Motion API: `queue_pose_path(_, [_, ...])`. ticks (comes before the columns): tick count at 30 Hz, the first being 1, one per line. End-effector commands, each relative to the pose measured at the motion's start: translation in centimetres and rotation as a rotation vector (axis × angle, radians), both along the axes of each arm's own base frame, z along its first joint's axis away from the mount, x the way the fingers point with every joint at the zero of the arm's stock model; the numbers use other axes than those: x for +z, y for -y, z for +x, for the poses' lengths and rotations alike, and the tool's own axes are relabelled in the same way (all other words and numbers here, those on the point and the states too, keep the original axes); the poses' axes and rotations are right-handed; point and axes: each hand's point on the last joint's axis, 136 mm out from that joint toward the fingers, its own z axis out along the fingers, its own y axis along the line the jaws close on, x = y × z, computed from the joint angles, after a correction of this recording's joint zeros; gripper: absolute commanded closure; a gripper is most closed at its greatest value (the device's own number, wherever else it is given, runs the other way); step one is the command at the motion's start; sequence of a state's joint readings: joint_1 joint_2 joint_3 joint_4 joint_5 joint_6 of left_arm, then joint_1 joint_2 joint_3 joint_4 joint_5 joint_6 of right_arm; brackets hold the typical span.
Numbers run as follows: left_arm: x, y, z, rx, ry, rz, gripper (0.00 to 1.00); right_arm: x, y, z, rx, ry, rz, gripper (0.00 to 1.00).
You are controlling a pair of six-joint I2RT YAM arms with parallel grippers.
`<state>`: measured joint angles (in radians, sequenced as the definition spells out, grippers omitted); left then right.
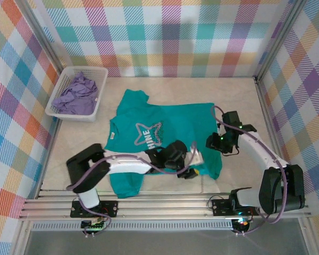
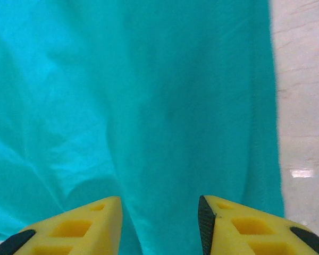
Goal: Fold the inside-out t-shirt
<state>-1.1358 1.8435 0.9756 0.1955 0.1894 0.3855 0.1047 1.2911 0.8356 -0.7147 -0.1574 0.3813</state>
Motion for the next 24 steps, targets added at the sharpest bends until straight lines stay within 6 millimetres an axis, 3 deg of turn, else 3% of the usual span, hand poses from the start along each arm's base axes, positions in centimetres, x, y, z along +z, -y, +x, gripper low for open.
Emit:
queue_pose_path(1, [0.1,1.3,1.6,-0.047,0.134,-0.015,0.41,1.0,0.7,-0.2,-0.028,0.006,-0.002,0.57])
queue_pose_path(4, [-1.9,1.0,1.6,-0.047,0.124,0.034,0.48,0.9,1.5,-1.1,-0.052,-0.021,-0.007,0.57])
queue_pose_path(7, [-3.0,-0.3,2.9,0.028,0.121,0.084,0.75,1.4,1.2,-1.9,-0.056,-0.017,0.01,0.57])
queue_pose_path(9, [-2.2,-1.8,4.6,0.125,0.057,0.067,0.91,1.9,0.5,-2.6,-0.029,-0.005,0.01,0.58])
queue_pose_path(11, [-0.9,-3.4,6.0,0.202,-0.06,0.029,0.98,2.5,-1.1,-3.3,0.039,0.03,-0.003,0.58])
queue_pose_path(13, [-0.4,-4.4,6.4,0.243,-0.133,0.021,1.0,2.4,-2.1,-4.2,0.076,0.042,-0.021,0.59])
queue_pose_path(17, [0.0,-5.7,7.1,0.296,-0.314,-0.012,1.0,0.4,-4.3,-5.7,0.132,0.055,-0.007,0.6])
queue_pose_path(24, [0.7,-5.9,6.7,0.293,-0.481,-0.056,1.0,-2.4,-9.6,-7.6,0.303,0.161,0.003,0.58])
